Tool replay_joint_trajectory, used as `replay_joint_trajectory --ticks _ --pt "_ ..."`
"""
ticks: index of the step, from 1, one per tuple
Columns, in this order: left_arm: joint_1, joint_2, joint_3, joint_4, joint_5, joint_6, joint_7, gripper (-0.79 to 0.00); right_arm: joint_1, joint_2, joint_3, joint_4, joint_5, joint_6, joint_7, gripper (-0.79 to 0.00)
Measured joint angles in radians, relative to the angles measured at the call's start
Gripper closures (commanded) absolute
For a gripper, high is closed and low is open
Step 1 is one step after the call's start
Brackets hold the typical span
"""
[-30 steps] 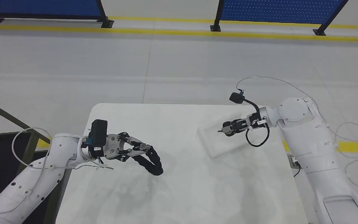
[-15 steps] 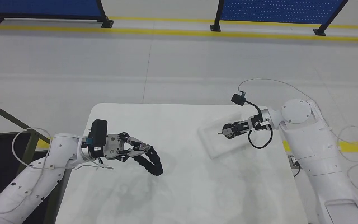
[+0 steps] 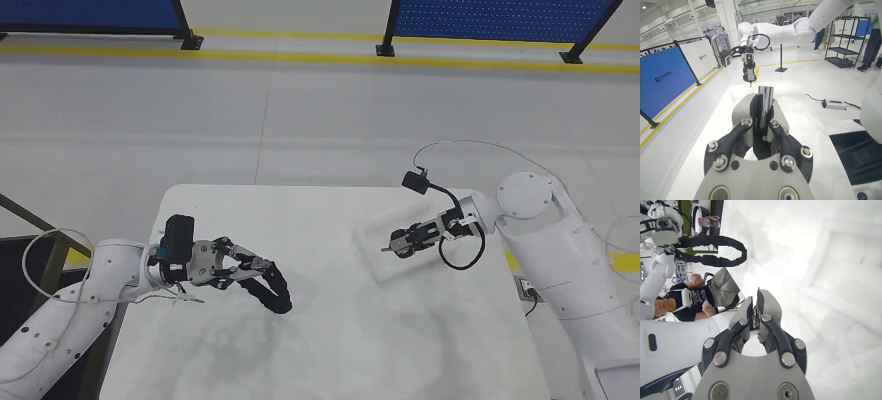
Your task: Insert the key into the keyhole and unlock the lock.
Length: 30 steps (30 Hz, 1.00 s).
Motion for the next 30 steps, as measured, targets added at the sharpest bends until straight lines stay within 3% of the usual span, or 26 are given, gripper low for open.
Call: replay_joint_trajectory --ticks 8,12,17,23,30 --pt "-0.05 -0.043 0.027 -0.079 -0.029 0.001 -0.155 0.0 0.044 0.104 -0.045 -0.191 0.086 0.193 0.0 0.0" --pt "-0.092 -0.089 0.078 -0.065 -0.016 0.018 -0.179 0.0 0.065 0.155 -0.057 -0.278 0.14 0.24 0.0 0.0" --pt "-0.138 -0.156 0.154 0.001 0.017 0.048 -0.13 0.0 0.097 0.199 -0.083 -0.355 0.188 0.295 0.0 0.0" --pt "-0.171 -0.219 0.209 0.063 0.062 0.095 -0.044 0.0 0.124 0.216 -0.103 -0.384 0.203 0.318 0.0 0.0" --pt "-0.171 -0.219 0.21 0.064 0.063 0.096 -0.043 0.0 0.123 0.216 -0.102 -0.383 0.203 0.318 0.0 0.0"
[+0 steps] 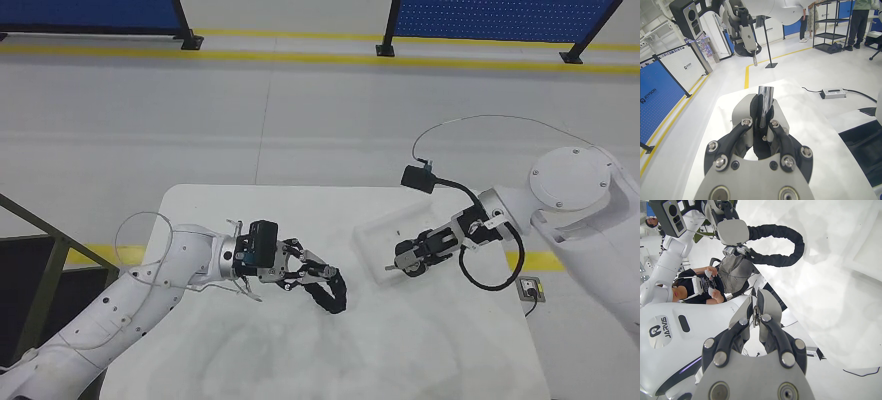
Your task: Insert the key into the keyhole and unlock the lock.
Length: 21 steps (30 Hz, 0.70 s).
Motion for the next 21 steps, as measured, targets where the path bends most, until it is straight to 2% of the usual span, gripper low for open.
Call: replay_joint_trajectory --ticks 10,13,18,21 --pt "0.0 0.0 0.0 0.0 0.0 0.0 0.0 0.0 -0.001 0.0 0.0 0.0 -0.001 0.0 -0.001 0.0" --pt "0.011 0.0 -0.006 0.0 -0.007 0.016 -0.017 0.0 -0.007 0.0 -0.01 -0.025 -0.034 0.027 -0.036 0.0" --pt "0.037 -0.001 -0.035 -0.012 -0.012 0.049 -0.073 0.0 0.076 0.0 -0.077 -0.091 -0.15 0.087 -0.059 0.0" --pt "0.037 -0.007 -0.041 -0.02 0.014 0.062 -0.103 0.0 0.149 0.002 -0.14 -0.103 -0.158 0.111 -0.085 0.0"
